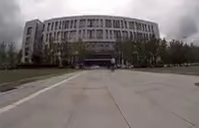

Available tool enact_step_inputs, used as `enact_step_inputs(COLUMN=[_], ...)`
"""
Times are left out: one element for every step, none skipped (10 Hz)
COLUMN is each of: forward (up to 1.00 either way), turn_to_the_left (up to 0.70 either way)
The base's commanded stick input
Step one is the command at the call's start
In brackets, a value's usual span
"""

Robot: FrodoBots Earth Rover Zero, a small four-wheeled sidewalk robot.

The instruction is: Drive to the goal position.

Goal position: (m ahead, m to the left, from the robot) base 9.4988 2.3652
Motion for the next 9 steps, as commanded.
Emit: enact_step_inputs(forward=[0.7,0.7,0.7,0.7,0.7,0.7,0.7,0.7,0.7], turn_to_the_left=[0.0,0.0,0.0,0.0,0.0,0.0,0.0,0.0,0.0])
